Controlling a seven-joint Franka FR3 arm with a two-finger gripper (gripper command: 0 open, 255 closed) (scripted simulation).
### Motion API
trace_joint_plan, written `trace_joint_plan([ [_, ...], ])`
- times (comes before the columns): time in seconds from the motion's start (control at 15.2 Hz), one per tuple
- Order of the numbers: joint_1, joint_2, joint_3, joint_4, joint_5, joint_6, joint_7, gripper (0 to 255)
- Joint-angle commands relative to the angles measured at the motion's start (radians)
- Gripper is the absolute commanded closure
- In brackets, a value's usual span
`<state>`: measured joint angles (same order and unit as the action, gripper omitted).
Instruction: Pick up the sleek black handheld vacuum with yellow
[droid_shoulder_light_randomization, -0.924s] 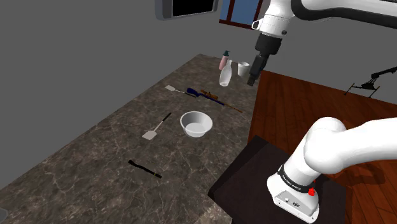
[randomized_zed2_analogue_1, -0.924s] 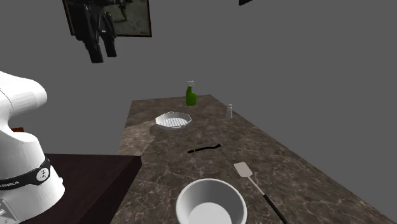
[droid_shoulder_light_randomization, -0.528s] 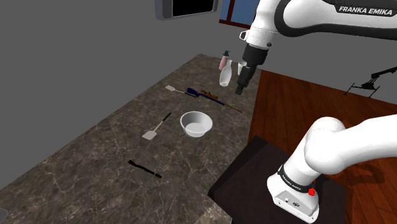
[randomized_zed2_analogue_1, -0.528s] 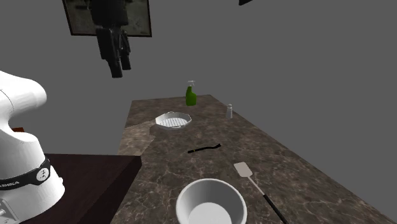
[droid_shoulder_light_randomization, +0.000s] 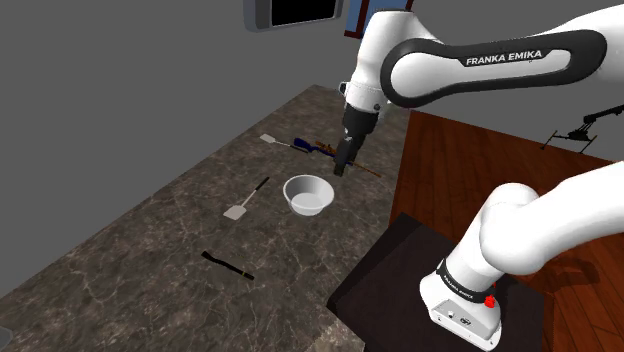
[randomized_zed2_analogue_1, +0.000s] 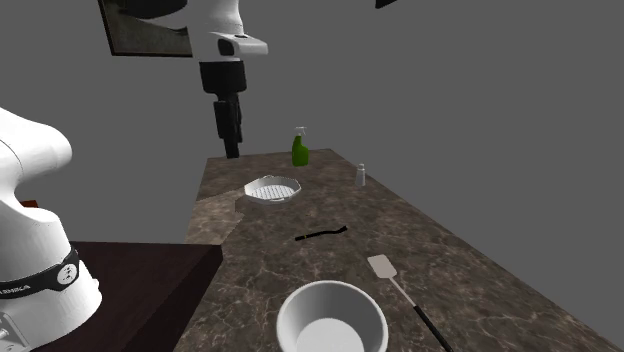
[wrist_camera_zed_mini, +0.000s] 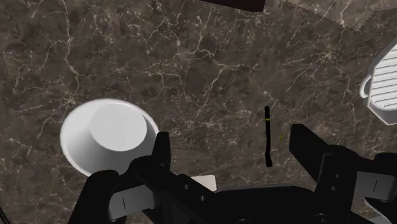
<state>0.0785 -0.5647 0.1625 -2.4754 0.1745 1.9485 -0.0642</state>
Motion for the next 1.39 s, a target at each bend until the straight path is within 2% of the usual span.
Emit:
trace_joint_plan([
  [0.0,0.009,0.048,0.028,-0.012,0.008,0.068,0.019,0],
  [0.33,0.024,0.208,0.098,-0.001,0.006,0.229,0.074,0],
  [0.66,0.029,0.392,0.164,0.046,-0.039,0.375,0.150,0],
  [0.99,0.040,0.592,0.207,0.127,-0.142,0.493,0.257,0],
  [1.32,0.087,0.797,0.203,0.242,-0.282,0.572,0.382,0],
])
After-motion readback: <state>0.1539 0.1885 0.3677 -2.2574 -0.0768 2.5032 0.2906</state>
